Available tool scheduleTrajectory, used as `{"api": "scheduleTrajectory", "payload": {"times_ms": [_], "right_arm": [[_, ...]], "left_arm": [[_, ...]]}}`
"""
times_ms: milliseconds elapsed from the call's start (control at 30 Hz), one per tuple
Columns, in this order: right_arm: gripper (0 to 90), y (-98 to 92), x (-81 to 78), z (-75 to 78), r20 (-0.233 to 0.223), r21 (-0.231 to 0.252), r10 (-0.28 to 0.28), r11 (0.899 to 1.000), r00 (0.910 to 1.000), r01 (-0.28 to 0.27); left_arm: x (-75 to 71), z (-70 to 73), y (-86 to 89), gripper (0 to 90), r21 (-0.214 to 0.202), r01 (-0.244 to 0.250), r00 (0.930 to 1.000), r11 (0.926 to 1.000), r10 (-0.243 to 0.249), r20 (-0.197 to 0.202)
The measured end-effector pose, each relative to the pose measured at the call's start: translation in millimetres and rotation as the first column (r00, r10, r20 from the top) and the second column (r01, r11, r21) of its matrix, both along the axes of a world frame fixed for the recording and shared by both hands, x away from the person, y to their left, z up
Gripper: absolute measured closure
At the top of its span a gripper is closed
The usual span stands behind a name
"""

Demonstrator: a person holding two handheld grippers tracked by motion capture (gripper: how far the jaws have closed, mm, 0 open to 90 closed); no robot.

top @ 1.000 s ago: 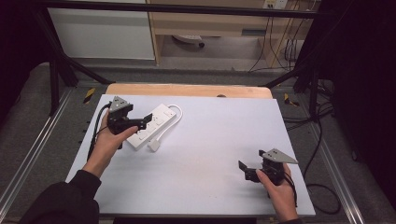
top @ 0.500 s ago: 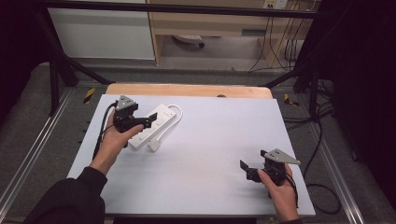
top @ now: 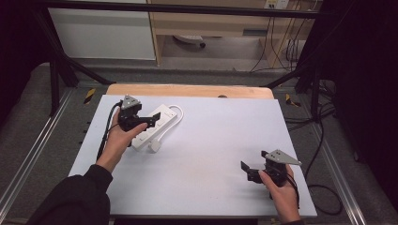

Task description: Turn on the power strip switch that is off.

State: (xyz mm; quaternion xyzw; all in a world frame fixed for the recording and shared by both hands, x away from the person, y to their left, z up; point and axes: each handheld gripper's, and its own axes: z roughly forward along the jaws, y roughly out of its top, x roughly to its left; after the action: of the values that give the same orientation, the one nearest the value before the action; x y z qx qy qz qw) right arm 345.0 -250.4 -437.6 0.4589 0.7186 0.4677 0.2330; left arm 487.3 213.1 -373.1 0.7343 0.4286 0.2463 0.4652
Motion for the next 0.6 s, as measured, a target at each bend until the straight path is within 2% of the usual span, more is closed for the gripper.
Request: {"api": "scheduleTrajectory", "payload": {"times_ms": [433,600], "right_arm": [[4.5,1.0,0.6,-0.3,-0.005,-0.001,0.004,1.0,1.0,-0.004],[4.4,1.5,0.7,-0.4,-0.006,-0.003,0.008,1.0,1.0,-0.008]], "left_arm": [[5.7,-8.0,0.2,12.9,0.01,-0.016,0.9992,0.9998,0.016,-0.036],[7.9,-11.8,0.0,13.4,0.029,-0.013,0.9983,0.9995,0.015,-0.057]]}}
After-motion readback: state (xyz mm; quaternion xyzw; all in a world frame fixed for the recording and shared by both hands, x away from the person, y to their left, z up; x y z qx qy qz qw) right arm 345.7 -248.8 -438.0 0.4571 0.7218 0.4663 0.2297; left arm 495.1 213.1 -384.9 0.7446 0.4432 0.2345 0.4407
